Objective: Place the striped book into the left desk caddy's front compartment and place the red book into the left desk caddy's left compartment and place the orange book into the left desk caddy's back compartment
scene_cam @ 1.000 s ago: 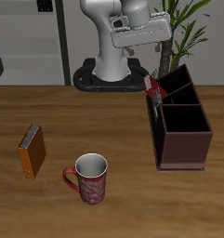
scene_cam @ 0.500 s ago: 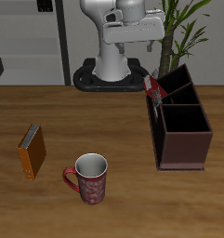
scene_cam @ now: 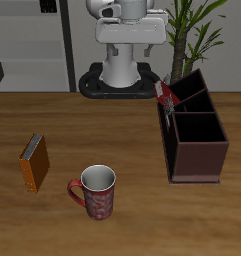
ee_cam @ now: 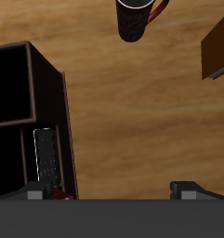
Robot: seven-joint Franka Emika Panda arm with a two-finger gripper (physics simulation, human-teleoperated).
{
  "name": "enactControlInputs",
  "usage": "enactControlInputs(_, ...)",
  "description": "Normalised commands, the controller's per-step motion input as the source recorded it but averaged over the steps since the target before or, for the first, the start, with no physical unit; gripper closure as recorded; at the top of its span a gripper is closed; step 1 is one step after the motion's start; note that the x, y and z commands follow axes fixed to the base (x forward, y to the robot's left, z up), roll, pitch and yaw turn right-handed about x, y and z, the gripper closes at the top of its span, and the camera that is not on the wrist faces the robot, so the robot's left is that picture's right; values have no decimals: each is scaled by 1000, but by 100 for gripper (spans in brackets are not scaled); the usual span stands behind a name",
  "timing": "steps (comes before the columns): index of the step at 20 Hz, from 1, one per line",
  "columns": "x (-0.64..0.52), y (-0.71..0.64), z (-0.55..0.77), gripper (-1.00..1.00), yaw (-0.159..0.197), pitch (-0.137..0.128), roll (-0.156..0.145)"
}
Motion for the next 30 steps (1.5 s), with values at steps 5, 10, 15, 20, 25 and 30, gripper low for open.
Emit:
enactControlInputs(5,509,-407,76,-100,24,27,-82)
enactControlInputs(10,448,-397,11,-100,-5,33,-32)
enactControlInputs(15,402,-324,-31,-100,6,32,-22)
enactControlInputs(20,424,-349,-26,-100,-49,57,-37)
enactControlInputs(25,436,-374,-156,-100,33,110,66)
enactControlInputs(30,275,-547,-24,-100,38,77,87)
